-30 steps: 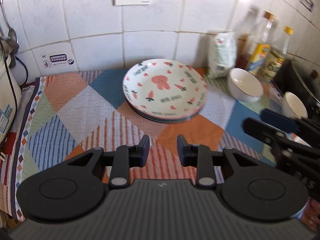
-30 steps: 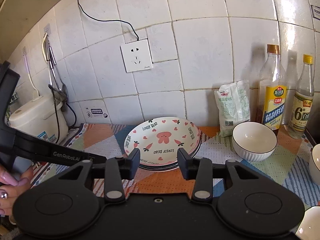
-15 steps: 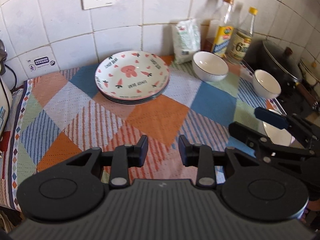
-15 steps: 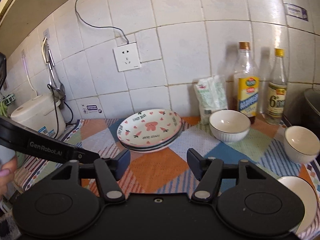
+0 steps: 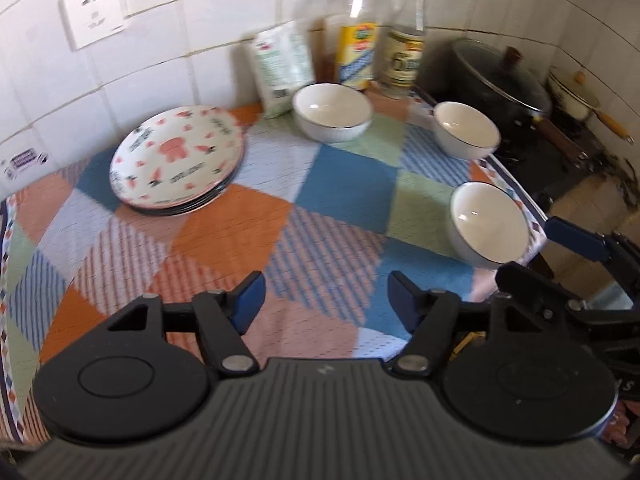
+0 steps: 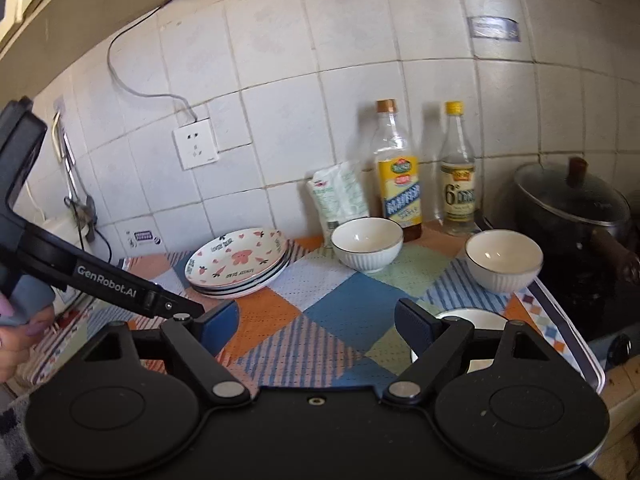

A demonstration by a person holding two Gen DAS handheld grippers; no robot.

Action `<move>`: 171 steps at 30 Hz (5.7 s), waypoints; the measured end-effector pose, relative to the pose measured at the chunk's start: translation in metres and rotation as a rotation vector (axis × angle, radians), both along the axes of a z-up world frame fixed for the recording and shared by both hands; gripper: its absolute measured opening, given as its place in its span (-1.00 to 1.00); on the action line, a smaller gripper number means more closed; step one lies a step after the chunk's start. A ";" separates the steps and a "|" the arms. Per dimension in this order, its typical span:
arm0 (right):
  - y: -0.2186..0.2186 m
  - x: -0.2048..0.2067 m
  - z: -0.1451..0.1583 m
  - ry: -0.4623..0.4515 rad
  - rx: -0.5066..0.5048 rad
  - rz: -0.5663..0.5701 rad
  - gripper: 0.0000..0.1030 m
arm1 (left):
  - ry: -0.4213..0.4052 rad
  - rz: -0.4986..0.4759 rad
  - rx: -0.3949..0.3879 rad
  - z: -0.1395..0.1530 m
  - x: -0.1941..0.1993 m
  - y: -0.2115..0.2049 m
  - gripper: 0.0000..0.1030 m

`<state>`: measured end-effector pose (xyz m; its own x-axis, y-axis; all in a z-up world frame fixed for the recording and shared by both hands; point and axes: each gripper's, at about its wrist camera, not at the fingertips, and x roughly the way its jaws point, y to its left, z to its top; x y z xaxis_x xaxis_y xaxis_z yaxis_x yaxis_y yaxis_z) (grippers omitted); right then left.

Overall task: Organize plates and bowls
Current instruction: 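Move both grippers to the large white bowl by the stove, then close both grippers on the rim of the large white bowl, then lift the large white bowl and carry it toward the plate stack, then lower the large bowl onto the cloth beside the plates and open both grippers, then move both grippers to the white bowl beside the bottles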

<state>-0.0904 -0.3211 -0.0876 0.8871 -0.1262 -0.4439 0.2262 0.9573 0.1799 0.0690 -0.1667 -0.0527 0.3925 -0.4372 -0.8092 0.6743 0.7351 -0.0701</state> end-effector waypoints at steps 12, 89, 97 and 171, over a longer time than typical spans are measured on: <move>-0.033 -0.042 -0.027 -0.021 -0.096 -0.147 0.86 | -0.003 -0.075 0.038 -0.019 -0.023 -0.061 0.39; -0.002 0.095 -0.114 0.098 -0.083 0.083 0.94 | 0.003 0.100 -0.013 -0.070 0.034 -0.043 -0.83; 0.034 0.137 -0.111 0.078 -0.064 0.239 0.94 | -0.003 0.223 -0.022 -0.063 0.063 0.014 -0.80; -0.070 0.123 -0.022 0.180 0.192 -0.142 0.29 | 0.043 0.209 0.041 -0.006 0.079 -0.029 -0.53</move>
<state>0.0331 -0.3915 -0.1096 0.7716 -0.1421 -0.6201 0.4000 0.8663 0.2992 0.1477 -0.1960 -0.0592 0.4356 -0.3162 -0.8428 0.5043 0.8612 -0.0625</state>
